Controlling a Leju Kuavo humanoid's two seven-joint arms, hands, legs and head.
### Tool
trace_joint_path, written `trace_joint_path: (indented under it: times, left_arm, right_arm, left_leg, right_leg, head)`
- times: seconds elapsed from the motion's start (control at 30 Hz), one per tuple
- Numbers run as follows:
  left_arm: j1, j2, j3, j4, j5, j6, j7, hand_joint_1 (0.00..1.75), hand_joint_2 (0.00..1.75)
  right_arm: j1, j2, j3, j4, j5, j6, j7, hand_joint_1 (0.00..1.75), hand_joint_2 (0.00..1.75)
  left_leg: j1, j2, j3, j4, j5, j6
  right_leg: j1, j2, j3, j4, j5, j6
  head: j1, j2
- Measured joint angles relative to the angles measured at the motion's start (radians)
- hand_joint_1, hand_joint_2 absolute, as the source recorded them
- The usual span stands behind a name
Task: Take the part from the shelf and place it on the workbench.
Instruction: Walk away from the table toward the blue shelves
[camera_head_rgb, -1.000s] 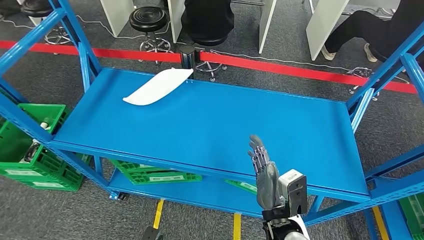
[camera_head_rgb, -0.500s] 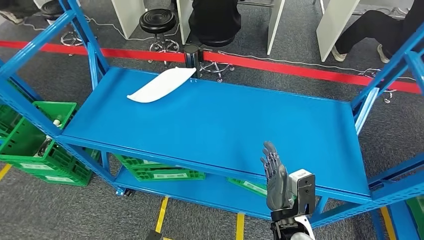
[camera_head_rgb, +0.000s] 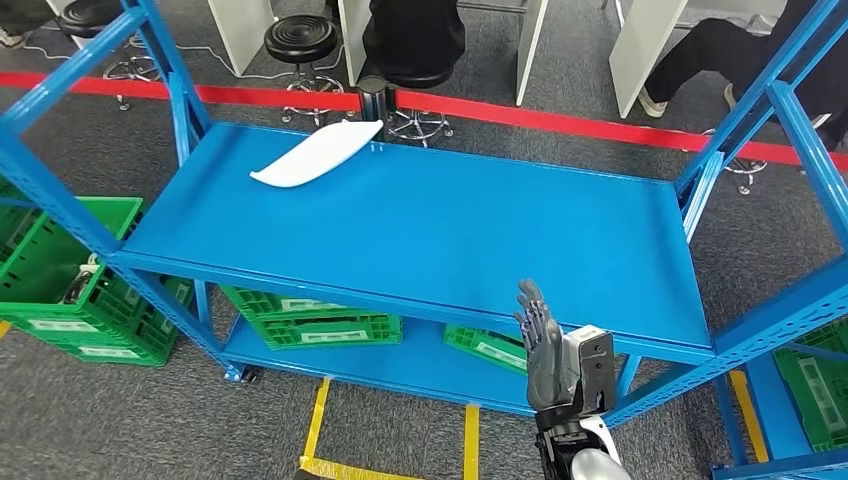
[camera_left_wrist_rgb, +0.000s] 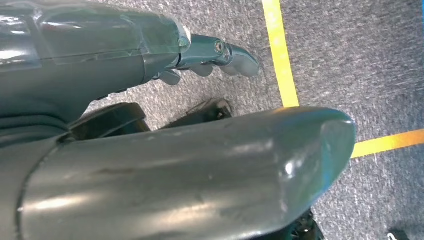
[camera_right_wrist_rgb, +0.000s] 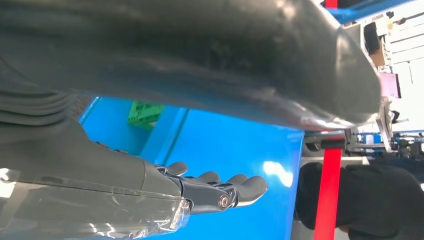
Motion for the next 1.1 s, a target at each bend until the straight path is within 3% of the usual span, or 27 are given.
trace_joint_path:
  times: [0.07, 0.13, 0.17, 0.2, 0.23, 0.27, 0.33, 0.4, 0.43, 0.5, 0.53, 0.6, 0.67, 0.7, 0.73, 0.77, 0.83, 0.9, 1.03, 1.1]
  left_arm:
    - [-0.001, -0.001, -0.002, 0.000, 0.000, 0.000, 0.001, 0.00, 0.00]
    - [-0.001, -0.003, -0.002, 0.000, -0.002, -0.001, 0.002, 0.00, 0.00]
    - [0.000, -0.003, -0.002, 0.000, -0.002, -0.001, 0.002, 0.00, 0.00]
    - [0.001, -0.003, -0.002, 0.000, -0.002, -0.001, 0.002, 0.00, 0.00]
    - [0.002, -0.003, -0.002, 0.000, -0.003, -0.001, 0.003, 0.00, 0.00]
    - [0.003, -0.003, -0.002, 0.000, -0.003, -0.001, 0.003, 0.00, 0.00]
    - [0.003, -0.004, -0.002, 0.000, -0.004, -0.001, 0.004, 0.00, 0.00]
    - [0.003, -0.008, -0.002, -0.001, -0.007, -0.001, 0.006, 0.00, 0.00]
    - [0.003, -0.010, -0.003, -0.001, -0.010, -0.001, 0.009, 0.00, 0.00]
    - [0.005, -0.011, -0.006, -0.001, -0.018, -0.002, 0.019, 0.00, 0.00]
    - [0.006, -0.011, -0.008, -0.001, -0.021, -0.002, 0.023, 0.00, 0.00]
    - [0.007, -0.010, -0.013, -0.001, -0.024, -0.001, 0.030, 0.00, 0.00]
    - [0.009, -0.009, -0.017, -0.001, -0.024, -0.001, 0.034, 0.00, 0.00]
    - [0.010, -0.008, -0.019, -0.001, -0.024, 0.000, 0.035, 0.00, 0.00]
    - [0.011, -0.008, -0.020, 0.000, -0.024, 0.001, 0.036, 0.00, 0.00]
    - [0.012, -0.007, -0.021, 0.000, -0.024, 0.002, 0.037, 0.00, 0.00]
    - [0.013, -0.005, -0.024, 0.000, -0.024, 0.004, 0.038, 0.00, 0.00]
    - [0.014, -0.006, -0.026, 0.000, -0.024, 0.005, 0.038, 0.00, 0.00]
    - [0.016, -0.005, -0.027, 0.000, -0.025, 0.008, 0.039, 0.00, 0.00]
    - [0.016, -0.005, -0.027, 0.000, -0.025, 0.011, 0.039, 0.00, 0.00]
  right_arm:
    - [0.001, -0.004, 0.000, 0.005, 0.000, 0.000, 0.000, 0.00, 0.00]
    - [0.001, -0.007, 0.000, 0.010, -0.001, 0.000, 0.000, 0.00, 0.00]
    - [0.001, -0.007, 0.000, 0.013, -0.003, 0.000, 0.000, 0.00, 0.00]
    - [0.001, -0.007, 0.000, 0.016, -0.004, 0.001, 0.000, 0.00, 0.00]
    - [0.001, -0.007, 0.001, 0.019, -0.006, 0.001, 0.000, 0.00, 0.00]
    - [0.001, -0.006, 0.001, 0.022, -0.006, 0.001, 0.000, 0.00, 0.00]
    - [0.000, -0.007, 0.000, 0.026, -0.007, 0.001, 0.000, 0.00, 0.00]
    - [-0.003, -0.007, -0.001, 0.028, -0.012, 0.001, 0.000, 0.00, 0.00]
    - [-0.004, -0.007, -0.001, 0.029, -0.016, 0.001, -0.001, 0.00, 0.00]
    - [-0.003, -0.007, -0.001, 0.036, -0.025, 0.001, -0.001, 0.00, 0.00]
    - [-0.003, -0.006, 0.000, 0.039, -0.027, 0.000, -0.002, 0.00, 0.00]
    - [-0.003, -0.005, 0.000, 0.047, -0.027, -0.002, -0.006, 0.00, 0.00]
    - [-0.002, -0.002, 0.001, 0.055, -0.020, -0.008, -0.012, 0.00, 0.00]
    - [-0.002, 0.000, 0.001, 0.059, -0.016, -0.012, -0.016, 0.00, 0.00]
    - [-0.002, 0.002, 0.001, 0.062, -0.013, -0.017, -0.020, 0.00, 0.00]
    - [-0.002, 0.004, 0.001, 0.066, -0.011, -0.021, -0.024, 0.00, 0.00]
    - [-0.003, 0.007, 0.001, 0.072, 0.006, -0.035, -0.026, 0.00, 0.00]
    - [-0.006, 0.009, 0.002, 0.077, 0.035, -0.051, -0.018, 0.00, 0.00]
    - [-0.009, 0.011, 0.003, 0.088, 0.072, -0.068, -0.001, 0.00, 0.00]
    - [-0.012, 0.012, 0.004, 0.090, 0.093, -0.074, 0.009, 0.00, 0.00]
  left_leg:
    - [0.000, 0.001, -0.017, -0.003, 0.019, 0.019]
    - [-0.005, 0.001, -0.039, -0.002, 0.038, 0.031]
    - [-0.009, 0.000, -0.052, -0.001, 0.048, 0.034]
    - [-0.014, 0.000, -0.065, -0.001, 0.057, 0.036]
    - [-0.019, 0.000, -0.078, 0.000, 0.067, 0.038]
    - [-0.023, -0.001, -0.090, 0.001, 0.076, 0.039]
    - [-0.031, -0.002, -0.108, 0.001, 0.092, 0.038]
    - [-0.033, -0.001, -0.119, 0.001, 0.107, 0.034]
    - [-0.033, 0.001, -0.124, 0.001, 0.114, 0.029]
    - [-0.029, 0.002, -0.131, 0.002, 0.121, 0.019]
    - [-0.028, 0.002, -0.136, 0.012, 0.109, 0.013]
    - [-0.023, 0.001, -0.164, 0.084, 0.038, 0.000]
    - [-0.012, 0.000, -0.203, 0.208, -0.042, -0.015]
    - [-0.007, 0.001, -0.212, 0.254, -0.056, -0.022]
    - [-0.002, 0.001, -0.207, 0.269, -0.050, -0.029]
    - [0.003, 0.003, -0.182, 0.244, -0.028, -0.035]
    - [0.012, 0.008, -0.094, 0.119, 0.014, -0.048]
    - [0.014, 0.010, -0.039, 0.030, 0.022, -0.046]
    - [0.010, 0.007, -0.044, 0.019, 0.019, -0.008]
    - [0.011, 0.004, -0.051, 0.017, 0.027, 0.006]
  right_leg:
    - [-0.002, 0.002, -0.017, 0.051, -0.057, 0.010]
    - [-0.002, 0.004, -0.045, 0.167, -0.155, 0.012]
    - [-0.002, 0.004, -0.055, 0.226, -0.188, 0.011]
    - [-0.002, 0.004, -0.055, 0.264, -0.200, 0.008]
    - [0.000, 0.004, -0.041, 0.269, -0.191, 0.003]
    - [0.004, 0.005, -0.011, 0.239, -0.165, -0.005]
    - [0.018, 0.007, 0.084, 0.101, -0.118, -0.030]
    - [0.031, 0.008, 0.160, -0.027, -0.111, -0.050]
    - [0.035, 0.008, 0.174, -0.058, -0.114, -0.055]
    - [0.035, 0.005, 0.171, -0.077, -0.105, -0.058]
    - [0.032, 0.004, 0.168, -0.082, -0.095, -0.060]
    - [0.026, 0.001, 0.156, -0.091, -0.075, -0.063]
    - [0.024, 0.000, 0.138, -0.088, -0.062, -0.063]
    - [0.022, -0.001, 0.128, -0.085, -0.057, -0.060]
    - [0.020, -0.002, 0.119, -0.080, -0.052, -0.057]
    - [0.016, -0.003, 0.109, -0.073, -0.050, -0.053]
    - [0.009, -0.003, 0.093, -0.054, -0.051, -0.043]
    - [0.009, -0.002, 0.077, -0.031, -0.056, -0.030]
    - [0.005, 0.000, 0.062, -0.005, -0.065, -0.010]
    - [0.003, 0.001, 0.032, 0.066, -0.116, -0.002]
  head:
    - [0.005, 0.000]
    - [0.014, 0.000]
    - [0.018, 0.000]
    - [0.021, 0.000]
    - [0.024, 0.000]
    - [0.027, 0.000]
    - [0.029, 0.000]
    - [0.027, 0.000]
    - [0.027, 0.000]
    - [0.030, 0.000]
    - [0.030, 0.000]
    - [0.022, 0.000]
    - [0.011, 0.000]
    - [0.007, 0.000]
    - [0.005, 0.000]
    - [0.003, 0.000]
    - [-0.001, 0.000]
    - [-0.007, 0.000]
    - [-0.003, 0.000]
    - [0.005, 0.000]
